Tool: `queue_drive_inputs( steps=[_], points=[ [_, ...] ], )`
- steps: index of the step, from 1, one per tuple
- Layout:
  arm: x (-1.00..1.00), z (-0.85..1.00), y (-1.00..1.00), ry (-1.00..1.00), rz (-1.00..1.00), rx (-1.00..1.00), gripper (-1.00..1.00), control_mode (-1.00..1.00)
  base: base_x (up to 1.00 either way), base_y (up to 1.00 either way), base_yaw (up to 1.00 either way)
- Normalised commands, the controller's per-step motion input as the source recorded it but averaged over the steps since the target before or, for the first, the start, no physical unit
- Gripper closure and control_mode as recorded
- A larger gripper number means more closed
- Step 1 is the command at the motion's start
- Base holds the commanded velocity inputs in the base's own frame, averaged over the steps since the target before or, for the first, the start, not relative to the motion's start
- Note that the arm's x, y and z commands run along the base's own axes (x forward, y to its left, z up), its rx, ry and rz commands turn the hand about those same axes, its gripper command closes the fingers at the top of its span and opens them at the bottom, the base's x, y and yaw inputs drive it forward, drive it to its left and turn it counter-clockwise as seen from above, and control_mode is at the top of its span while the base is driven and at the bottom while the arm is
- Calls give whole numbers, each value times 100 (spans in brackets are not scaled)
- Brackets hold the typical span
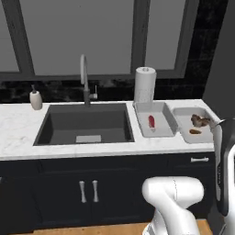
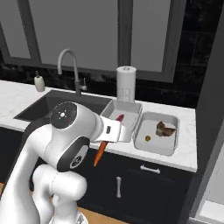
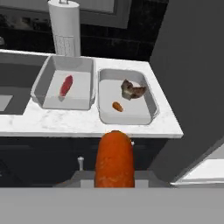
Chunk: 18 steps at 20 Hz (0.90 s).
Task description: Place one carrot and one steak in each tupperware on the nearby counter, to pack two identical lunches.
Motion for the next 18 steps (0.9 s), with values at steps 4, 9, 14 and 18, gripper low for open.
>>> queue_drive_inputs(
  steps=[4, 9, 14, 18],
  points=[
    [0, 0, 0, 0, 0, 0, 100, 100, 100, 51, -2],
    [40, -11, 0, 0, 0, 0, 100, -100, 60, 7, 0],
    [97, -46, -12, 5, 9, 3, 100, -100, 0, 0, 0],
    [88, -72, -2, 1, 15, 0, 100, -100, 0, 0, 0]
  ],
)
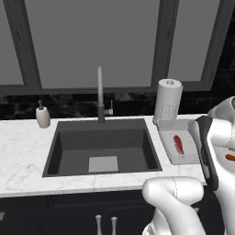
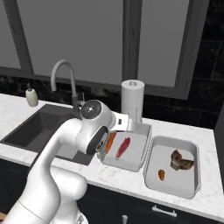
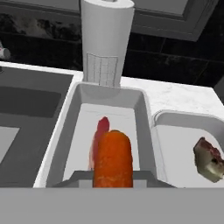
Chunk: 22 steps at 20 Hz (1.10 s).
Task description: Place one carrot and one steak in each tupperware on the nearby counter, to pack two identical lunches.
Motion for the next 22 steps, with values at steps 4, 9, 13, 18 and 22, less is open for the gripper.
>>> queue_drive_inputs(
  steps=[4, 9, 13, 18, 22],
  points=[
    [79, -69, -5, 1, 15, 1, 100, -100, 0, 0, 0],
    [49, -47, -25, 6, 5, 0, 100, -100, 0, 0, 0],
    [53, -46, -35, 8, 0, 0, 100, -100, 0, 0, 0],
    [58, -51, -29, 3, 0, 0, 100, -100, 0, 0, 0],
    [52, -44, -21, 0, 0, 0, -100, -100, 0, 0, 0]
  ],
)
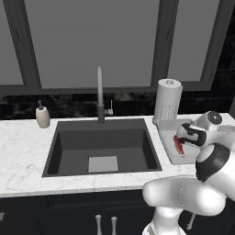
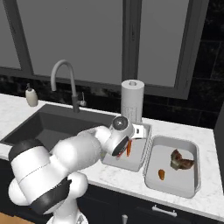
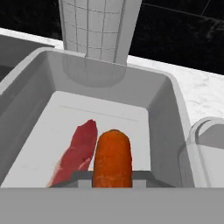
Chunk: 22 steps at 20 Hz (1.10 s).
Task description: Place one carrot and one steak in each tupperware on the nearby counter, to pack two identical lunches.
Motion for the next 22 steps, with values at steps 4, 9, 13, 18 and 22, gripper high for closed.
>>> queue_drive_inputs(
  steps=[4, 9, 13, 18, 22],
  points=[
    [45, -28, -22, 0, 0, 0, -100, -100, 0, 0, 0],
    [23, -5, -23, 0, 0, 3, -100, -100, 0, 0, 0],
    [-21, 46, -11, -4, 3, 2, -100, -100, 0, 0, 0],
    [-62, 84, 19, -8, 8, -6, -100, -100, 0, 0, 0],
    [-16, 100, 58, 2, 2, -22, -100, -100, 0, 0, 0]
  ],
)
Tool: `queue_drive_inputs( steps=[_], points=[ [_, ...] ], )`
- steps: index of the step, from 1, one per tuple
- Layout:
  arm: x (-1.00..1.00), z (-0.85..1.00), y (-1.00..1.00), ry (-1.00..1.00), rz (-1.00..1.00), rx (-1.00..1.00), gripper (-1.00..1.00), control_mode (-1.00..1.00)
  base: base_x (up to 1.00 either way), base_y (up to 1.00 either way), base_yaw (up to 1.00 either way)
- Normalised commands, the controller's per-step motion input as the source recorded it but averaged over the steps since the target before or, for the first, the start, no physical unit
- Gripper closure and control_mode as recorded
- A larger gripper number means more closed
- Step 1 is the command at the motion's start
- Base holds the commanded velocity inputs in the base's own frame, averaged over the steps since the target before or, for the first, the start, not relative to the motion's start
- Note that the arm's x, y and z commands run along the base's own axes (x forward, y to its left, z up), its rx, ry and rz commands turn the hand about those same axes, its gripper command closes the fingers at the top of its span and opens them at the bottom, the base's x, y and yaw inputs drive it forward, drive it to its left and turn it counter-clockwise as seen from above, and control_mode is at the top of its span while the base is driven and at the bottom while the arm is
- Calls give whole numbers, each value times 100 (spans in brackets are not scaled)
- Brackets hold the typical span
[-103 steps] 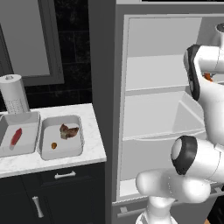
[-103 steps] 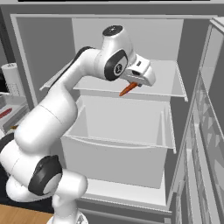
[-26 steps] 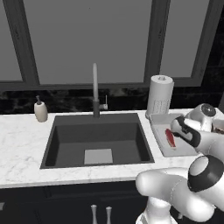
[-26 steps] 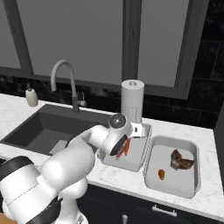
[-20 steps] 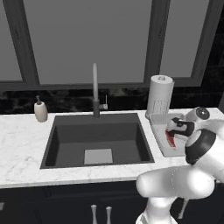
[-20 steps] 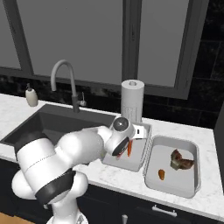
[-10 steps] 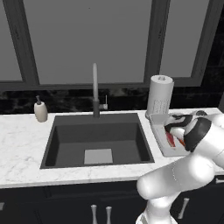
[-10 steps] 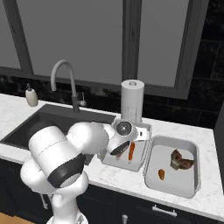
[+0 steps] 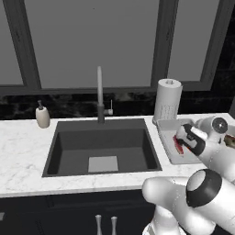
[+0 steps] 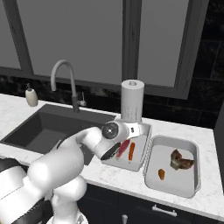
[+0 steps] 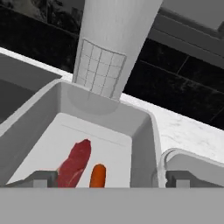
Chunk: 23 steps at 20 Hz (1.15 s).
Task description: Place one carrot and one steak in each tupperware on the nearby counter, to pack two identical lunches.
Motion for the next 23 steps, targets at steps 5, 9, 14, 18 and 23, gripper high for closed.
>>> queue_drive_inputs(
  steps=[5, 9, 14, 18, 23],
  points=[
    [0, 100, 74, 14, 0, -30, -100, -100, 0, 0, 0],
    [0, 79, 83, 11, 0, -33, -100, -100, 0, 0, 0],
    [-7, 37, 80, 0, 0, -31, -100, -100, 0, 0, 0],
    [-7, 10, 62, 0, 0, -20, -100, -100, 0, 0, 0],
    [-12, 0, 9, -4, 0, 4, -100, -100, 0, 0, 0]
  ],
)
